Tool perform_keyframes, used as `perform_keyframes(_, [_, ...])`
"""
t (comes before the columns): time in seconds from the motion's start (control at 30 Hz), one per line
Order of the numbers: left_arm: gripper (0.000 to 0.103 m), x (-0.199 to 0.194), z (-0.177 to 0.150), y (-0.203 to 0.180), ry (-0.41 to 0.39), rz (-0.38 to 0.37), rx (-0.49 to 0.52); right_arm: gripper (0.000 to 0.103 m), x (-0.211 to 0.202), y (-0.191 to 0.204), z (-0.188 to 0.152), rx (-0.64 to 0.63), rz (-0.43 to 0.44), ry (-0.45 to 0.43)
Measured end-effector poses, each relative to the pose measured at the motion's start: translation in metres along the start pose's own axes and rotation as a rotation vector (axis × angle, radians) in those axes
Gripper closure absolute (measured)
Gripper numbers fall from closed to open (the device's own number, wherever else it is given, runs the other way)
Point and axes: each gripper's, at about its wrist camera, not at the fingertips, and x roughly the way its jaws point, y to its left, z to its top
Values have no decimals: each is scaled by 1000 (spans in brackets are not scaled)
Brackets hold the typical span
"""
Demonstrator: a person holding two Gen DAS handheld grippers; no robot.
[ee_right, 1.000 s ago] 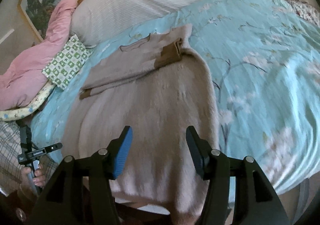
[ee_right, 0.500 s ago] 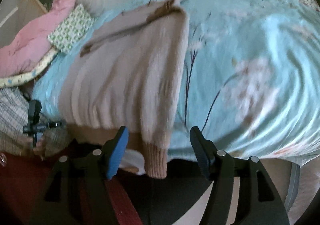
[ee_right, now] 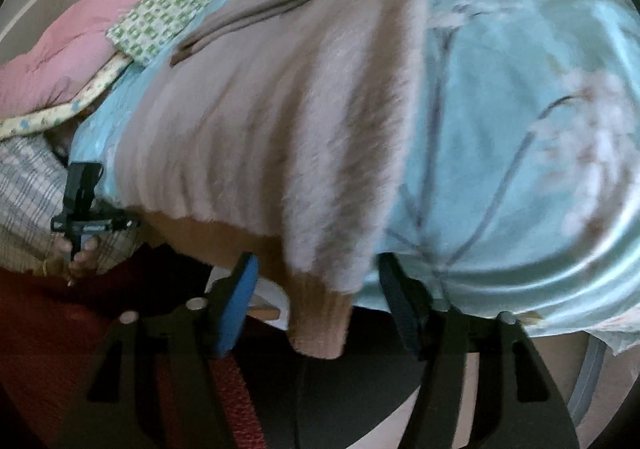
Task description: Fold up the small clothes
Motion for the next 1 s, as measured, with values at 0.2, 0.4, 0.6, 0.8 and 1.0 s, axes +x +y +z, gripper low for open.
perform_keyframes(0.2, [97, -22, -12, -18, -59, 4, 91, 94, -11, 8, -5, -8, 105, -31])
perform_keyframes(0.4, [97, -75, -18, -38, -192, -64, 159, 94, -52, 13, -4, -4, 245, -130])
perform_keyframes(0.6, [97, -124, -2, -53, -324, -161, 162, 94, -84, 27, 22, -11, 396, -285])
perform_keyframes(0.8, [97, -171, 38, -48, -463, -214, 178, 94, -104, 38, 69, -10, 485, -427])
perform_keyframes(1.0, [98, -195, 108, -36, -624, -201, 162, 94, -104, 36, 128, 8, 498, -518])
